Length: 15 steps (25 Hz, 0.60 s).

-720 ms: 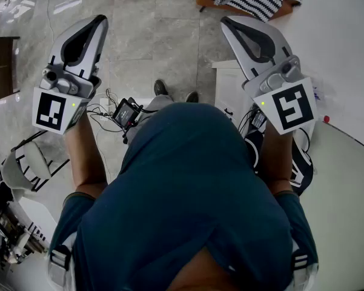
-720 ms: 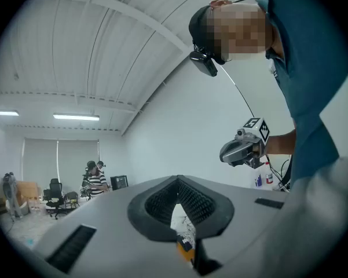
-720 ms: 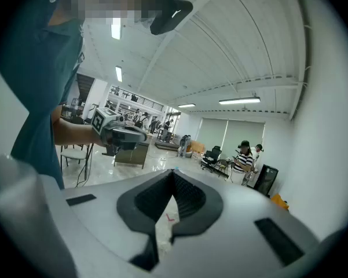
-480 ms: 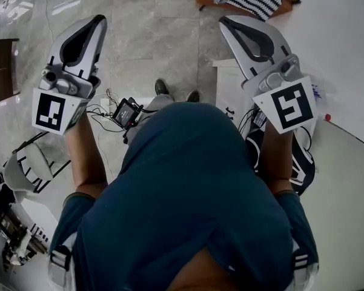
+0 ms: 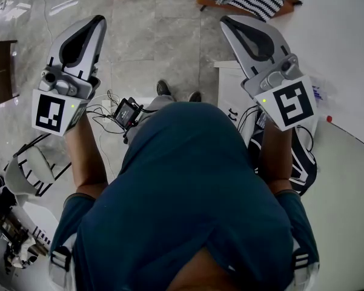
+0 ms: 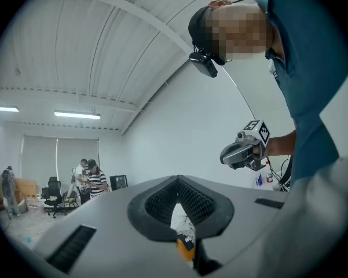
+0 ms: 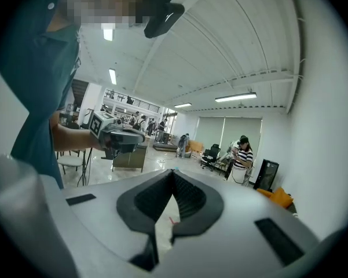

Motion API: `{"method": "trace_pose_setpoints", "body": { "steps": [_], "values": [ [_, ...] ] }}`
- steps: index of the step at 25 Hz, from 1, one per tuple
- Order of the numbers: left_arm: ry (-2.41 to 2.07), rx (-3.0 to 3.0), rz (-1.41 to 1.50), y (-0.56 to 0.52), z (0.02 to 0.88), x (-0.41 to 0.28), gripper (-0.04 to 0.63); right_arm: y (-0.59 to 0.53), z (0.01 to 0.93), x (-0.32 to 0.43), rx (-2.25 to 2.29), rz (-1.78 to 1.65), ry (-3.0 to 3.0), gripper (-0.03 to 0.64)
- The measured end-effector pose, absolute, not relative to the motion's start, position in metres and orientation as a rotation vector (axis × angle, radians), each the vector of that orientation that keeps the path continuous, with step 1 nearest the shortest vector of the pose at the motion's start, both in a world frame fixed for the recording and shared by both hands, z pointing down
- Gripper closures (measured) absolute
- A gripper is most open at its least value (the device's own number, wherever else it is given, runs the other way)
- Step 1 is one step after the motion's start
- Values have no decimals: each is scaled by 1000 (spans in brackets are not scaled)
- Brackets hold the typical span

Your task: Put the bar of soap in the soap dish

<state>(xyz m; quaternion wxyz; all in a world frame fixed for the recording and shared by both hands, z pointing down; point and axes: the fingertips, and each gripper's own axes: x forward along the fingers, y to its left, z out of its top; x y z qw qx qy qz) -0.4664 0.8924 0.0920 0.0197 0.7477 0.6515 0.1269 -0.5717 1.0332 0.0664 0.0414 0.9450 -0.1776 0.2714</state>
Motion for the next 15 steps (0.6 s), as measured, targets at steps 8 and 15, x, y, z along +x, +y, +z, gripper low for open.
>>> {"method": "trace_pose_setpoints", "body": {
  "steps": [8, 15],
  "values": [
    [2004, 2268, 381, 869, 122, -419, 592, 1014, 91, -517, 2890, 780, -508, 603],
    [1969, 2255, 404, 874, 137, -373, 592, 1016, 104, -469, 2911, 857, -498, 603]
  ]
}}
